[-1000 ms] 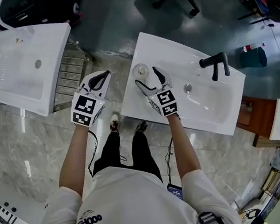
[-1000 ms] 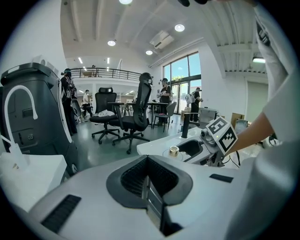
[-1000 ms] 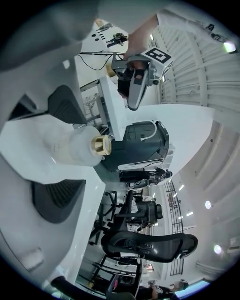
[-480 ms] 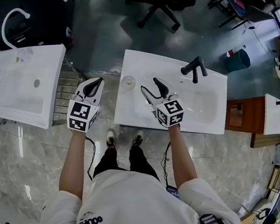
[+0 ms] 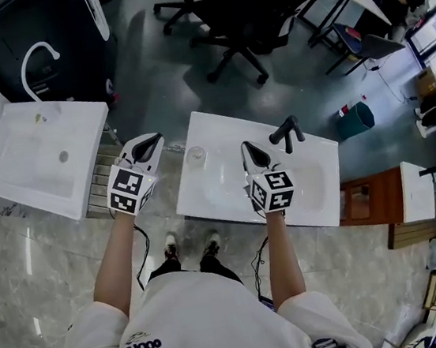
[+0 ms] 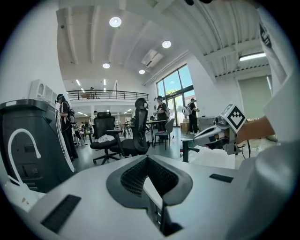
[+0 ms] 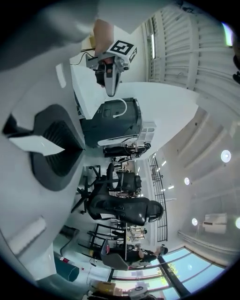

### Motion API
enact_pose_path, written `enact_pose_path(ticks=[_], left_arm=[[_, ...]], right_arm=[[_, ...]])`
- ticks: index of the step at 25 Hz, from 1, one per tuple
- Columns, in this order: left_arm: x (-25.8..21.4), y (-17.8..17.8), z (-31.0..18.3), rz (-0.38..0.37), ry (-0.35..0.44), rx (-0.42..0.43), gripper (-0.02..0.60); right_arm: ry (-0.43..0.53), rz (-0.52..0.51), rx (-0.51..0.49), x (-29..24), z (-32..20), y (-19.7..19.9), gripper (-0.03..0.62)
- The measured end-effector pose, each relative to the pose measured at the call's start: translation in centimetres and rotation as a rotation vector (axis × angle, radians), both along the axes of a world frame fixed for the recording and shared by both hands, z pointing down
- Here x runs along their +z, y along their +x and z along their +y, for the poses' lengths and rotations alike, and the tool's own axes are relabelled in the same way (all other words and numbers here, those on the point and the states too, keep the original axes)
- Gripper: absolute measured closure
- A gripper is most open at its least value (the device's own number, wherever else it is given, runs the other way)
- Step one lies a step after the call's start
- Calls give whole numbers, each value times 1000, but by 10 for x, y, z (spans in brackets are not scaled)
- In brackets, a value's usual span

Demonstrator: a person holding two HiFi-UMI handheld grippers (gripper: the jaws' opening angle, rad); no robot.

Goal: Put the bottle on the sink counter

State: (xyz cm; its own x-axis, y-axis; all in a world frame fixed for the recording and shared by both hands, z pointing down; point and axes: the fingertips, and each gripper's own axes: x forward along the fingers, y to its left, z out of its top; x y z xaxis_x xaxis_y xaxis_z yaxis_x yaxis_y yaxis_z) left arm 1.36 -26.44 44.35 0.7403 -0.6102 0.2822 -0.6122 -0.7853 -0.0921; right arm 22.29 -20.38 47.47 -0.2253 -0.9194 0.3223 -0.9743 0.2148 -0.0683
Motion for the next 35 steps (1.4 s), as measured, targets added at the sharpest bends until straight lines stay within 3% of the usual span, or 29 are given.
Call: enact_pose_path(ticks=[11, 18, 35], left_arm=[[-50, 9, 5, 23, 76, 35, 577], [-80, 29, 19, 18, 127, 106, 577], [-120, 52, 33, 42, 199, 170, 577]], right_arm=[[130, 62, -40, -90, 3, -23, 585], [197, 119, -67, -131, 4, -34, 585], [275, 194, -141, -168, 17, -55, 586]])
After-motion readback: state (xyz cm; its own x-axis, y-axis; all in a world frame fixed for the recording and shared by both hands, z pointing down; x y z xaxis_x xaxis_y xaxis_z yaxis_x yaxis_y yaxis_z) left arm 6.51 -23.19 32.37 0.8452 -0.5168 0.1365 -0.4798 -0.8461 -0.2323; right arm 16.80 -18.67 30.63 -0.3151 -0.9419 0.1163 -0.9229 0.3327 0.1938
